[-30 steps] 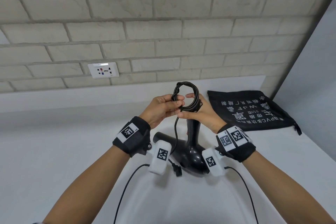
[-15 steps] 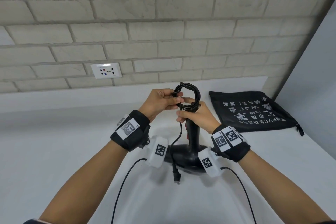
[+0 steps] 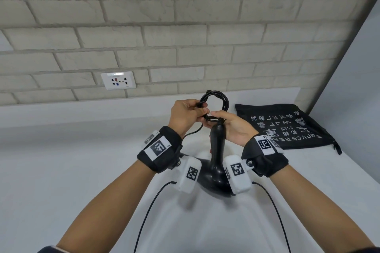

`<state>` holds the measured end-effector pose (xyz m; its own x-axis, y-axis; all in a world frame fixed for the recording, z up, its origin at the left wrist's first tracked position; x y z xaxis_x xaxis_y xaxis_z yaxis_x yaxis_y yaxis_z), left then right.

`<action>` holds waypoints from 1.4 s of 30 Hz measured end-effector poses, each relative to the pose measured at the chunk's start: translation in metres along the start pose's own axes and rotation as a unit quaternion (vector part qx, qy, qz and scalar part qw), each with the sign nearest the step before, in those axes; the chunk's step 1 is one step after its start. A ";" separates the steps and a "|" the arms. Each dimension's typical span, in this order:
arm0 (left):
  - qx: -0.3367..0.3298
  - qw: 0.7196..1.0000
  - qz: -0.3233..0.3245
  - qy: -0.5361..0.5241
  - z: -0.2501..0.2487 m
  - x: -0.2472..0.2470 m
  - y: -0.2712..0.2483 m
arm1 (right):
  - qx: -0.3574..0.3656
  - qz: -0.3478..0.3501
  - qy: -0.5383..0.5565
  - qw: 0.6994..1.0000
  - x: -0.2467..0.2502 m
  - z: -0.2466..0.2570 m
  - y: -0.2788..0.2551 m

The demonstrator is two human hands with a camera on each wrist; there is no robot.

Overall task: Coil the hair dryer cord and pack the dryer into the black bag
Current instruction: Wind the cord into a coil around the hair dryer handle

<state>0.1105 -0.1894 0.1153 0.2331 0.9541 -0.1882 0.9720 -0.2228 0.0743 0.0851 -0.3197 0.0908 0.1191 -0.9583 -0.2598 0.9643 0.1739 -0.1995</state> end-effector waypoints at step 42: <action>0.045 0.996 -0.031 0.069 0.012 0.013 0.005 | 0.105 -0.054 -0.144 0.983 -0.006 -0.013 0.018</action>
<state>0.1190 -0.1802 0.1014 0.1721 0.9836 -0.0537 0.9846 -0.1736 -0.0232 0.0983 -0.3077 0.0765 0.0471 -0.9982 0.0361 0.9989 0.0470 -0.0037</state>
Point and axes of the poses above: each hand's wrist, its own y-axis towards the middle knuckle, its own x-axis out of the back of the hand, z = x × y, the point moved 3 cm from there along y, towards the middle knuckle, and after that the axes turned 11 degrees about -y, right-handed, at the moved point
